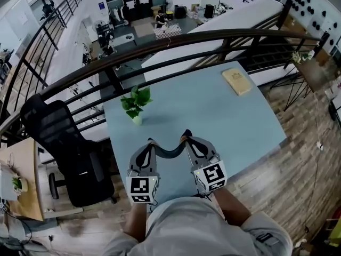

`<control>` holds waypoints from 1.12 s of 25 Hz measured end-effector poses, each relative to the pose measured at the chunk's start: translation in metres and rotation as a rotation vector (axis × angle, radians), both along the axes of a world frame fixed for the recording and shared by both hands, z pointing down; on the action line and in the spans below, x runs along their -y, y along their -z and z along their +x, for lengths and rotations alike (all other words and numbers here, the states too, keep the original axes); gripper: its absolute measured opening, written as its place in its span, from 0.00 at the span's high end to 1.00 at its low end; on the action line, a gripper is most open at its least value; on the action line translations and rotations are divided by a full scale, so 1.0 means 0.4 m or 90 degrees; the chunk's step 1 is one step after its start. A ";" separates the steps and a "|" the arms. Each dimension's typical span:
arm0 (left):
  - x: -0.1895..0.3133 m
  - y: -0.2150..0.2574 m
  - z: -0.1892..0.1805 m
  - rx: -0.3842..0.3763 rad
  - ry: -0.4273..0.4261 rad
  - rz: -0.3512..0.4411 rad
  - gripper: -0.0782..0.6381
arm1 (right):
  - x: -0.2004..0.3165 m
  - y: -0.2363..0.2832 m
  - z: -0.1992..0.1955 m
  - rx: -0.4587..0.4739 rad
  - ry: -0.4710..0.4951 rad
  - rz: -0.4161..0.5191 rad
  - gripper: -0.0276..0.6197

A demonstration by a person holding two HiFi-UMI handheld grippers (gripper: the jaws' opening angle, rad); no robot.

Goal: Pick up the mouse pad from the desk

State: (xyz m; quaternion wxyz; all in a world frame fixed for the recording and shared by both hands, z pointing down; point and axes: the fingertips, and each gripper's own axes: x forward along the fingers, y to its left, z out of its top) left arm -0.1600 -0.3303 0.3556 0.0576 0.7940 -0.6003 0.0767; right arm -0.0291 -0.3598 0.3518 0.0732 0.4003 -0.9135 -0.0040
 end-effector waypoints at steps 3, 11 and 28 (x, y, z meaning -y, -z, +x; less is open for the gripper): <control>0.003 0.000 0.003 0.000 0.001 0.000 0.86 | 0.004 -0.001 0.005 0.002 0.000 0.000 0.93; 0.002 0.007 0.013 -0.011 -0.005 0.006 0.86 | 0.003 0.006 0.019 0.010 -0.008 0.003 0.93; -0.001 0.004 0.022 -0.021 -0.014 0.000 0.86 | -0.006 0.009 0.021 0.004 -0.005 0.008 0.93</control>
